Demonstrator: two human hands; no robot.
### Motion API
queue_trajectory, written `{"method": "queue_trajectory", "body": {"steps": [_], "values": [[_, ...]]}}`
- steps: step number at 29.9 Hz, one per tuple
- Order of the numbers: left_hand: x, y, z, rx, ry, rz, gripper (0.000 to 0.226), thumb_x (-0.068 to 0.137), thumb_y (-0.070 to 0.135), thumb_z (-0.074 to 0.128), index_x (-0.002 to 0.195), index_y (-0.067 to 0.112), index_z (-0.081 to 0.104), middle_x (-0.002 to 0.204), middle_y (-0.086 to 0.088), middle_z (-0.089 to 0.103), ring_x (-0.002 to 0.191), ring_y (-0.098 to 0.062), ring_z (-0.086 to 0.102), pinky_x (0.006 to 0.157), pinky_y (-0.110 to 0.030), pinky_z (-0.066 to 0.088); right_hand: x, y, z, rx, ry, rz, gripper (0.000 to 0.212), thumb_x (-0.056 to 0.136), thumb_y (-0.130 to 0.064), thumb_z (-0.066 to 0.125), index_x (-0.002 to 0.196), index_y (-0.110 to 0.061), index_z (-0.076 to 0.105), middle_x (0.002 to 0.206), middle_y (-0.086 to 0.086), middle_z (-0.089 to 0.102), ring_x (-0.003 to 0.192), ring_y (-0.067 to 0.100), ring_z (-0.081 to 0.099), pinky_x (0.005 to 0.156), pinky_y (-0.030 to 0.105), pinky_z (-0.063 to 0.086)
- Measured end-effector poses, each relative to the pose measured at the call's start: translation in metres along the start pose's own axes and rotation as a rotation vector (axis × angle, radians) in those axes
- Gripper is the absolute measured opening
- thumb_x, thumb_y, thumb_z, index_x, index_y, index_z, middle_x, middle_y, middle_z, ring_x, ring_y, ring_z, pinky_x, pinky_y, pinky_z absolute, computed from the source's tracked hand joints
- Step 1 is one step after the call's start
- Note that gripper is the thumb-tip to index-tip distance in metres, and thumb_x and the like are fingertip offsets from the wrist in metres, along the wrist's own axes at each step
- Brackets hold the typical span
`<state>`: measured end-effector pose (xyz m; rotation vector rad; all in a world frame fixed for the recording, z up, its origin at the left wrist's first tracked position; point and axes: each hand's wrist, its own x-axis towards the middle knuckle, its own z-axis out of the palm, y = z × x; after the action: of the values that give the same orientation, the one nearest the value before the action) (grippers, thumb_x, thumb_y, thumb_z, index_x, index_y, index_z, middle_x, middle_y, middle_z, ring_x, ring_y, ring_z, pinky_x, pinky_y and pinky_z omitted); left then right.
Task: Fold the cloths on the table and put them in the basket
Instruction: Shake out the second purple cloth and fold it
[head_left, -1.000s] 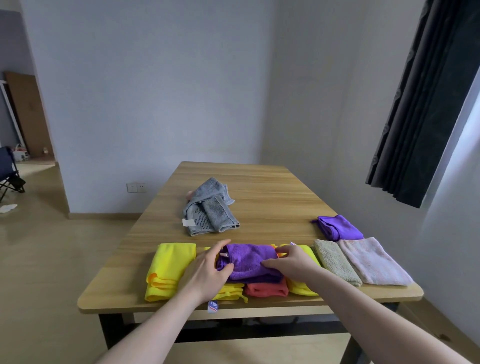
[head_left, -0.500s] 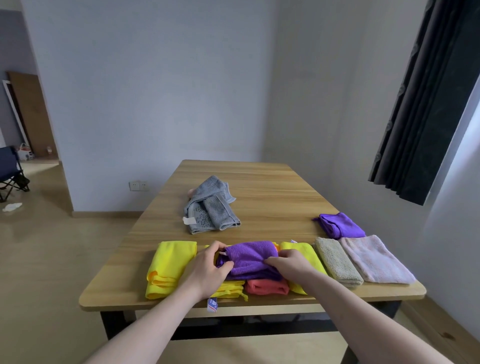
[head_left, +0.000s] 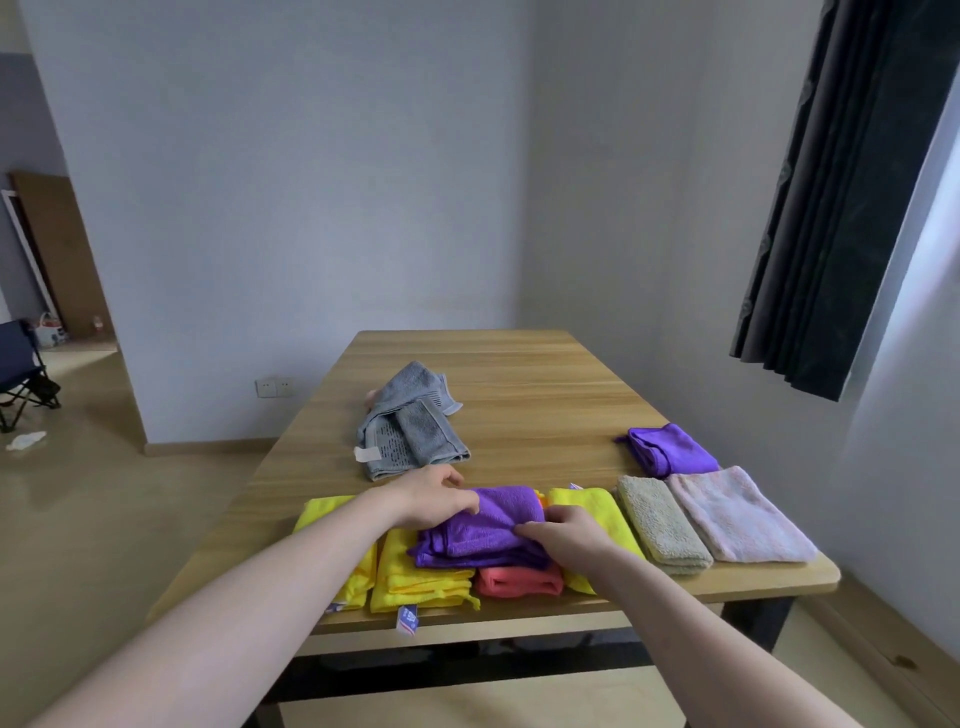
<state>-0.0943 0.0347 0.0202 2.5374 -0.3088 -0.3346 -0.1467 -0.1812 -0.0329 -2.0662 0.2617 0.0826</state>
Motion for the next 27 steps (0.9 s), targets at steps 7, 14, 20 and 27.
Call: {"method": "queue_trajectory", "body": {"steps": [7,14,20,27], "values": [[0.013,0.032,-0.012,-0.129,-0.114,0.043,0.023,0.076,0.040,0.078,0.080,0.019,0.070,0.079,0.001,0.063,0.075,-0.015,0.059,0.070,-0.025,0.047,-0.004,-0.009,-0.024,0.484,-0.069,0.121,0.022,0.081,-0.022,0.079,0.094,-0.007,0.069,0.103,0.007,0.069,0.087,0.022,0.064,0.071,0.032,0.053],[0.038,0.076,-0.021,-0.366,-0.038,0.115,0.020,0.080,0.022,0.075,0.072,0.018,0.057,0.064,0.000,0.057,0.058,-0.017,0.053,0.051,-0.022,0.039,0.002,-0.025,-0.091,0.571,-0.012,-0.101,0.030,0.087,-0.031,0.078,0.107,-0.010,0.071,0.091,0.001,0.072,0.086,0.016,0.068,0.079,0.034,0.058],[0.067,0.111,0.001,-0.647,0.087,0.097,0.010,0.085,0.023,0.067,0.091,0.017,0.061,0.082,-0.009,0.064,0.069,-0.023,0.060,0.058,-0.029,0.045,0.029,0.028,-0.154,-0.265,0.476,-0.325,0.018,0.086,-0.033,0.073,0.102,-0.025,0.070,0.101,-0.009,0.067,0.096,0.015,0.065,0.080,0.032,0.050],[0.113,0.136,0.041,-0.848,0.163,0.014,0.027,0.090,0.015,0.062,0.115,0.007,0.059,0.093,-0.011,0.069,0.067,-0.022,0.065,0.050,-0.024,0.046,0.036,0.098,-0.167,-0.659,0.467,-0.158,0.039,0.095,-0.054,0.046,0.131,-0.040,0.054,0.136,-0.013,0.053,0.131,0.019,0.045,0.107,0.035,0.035]]}}
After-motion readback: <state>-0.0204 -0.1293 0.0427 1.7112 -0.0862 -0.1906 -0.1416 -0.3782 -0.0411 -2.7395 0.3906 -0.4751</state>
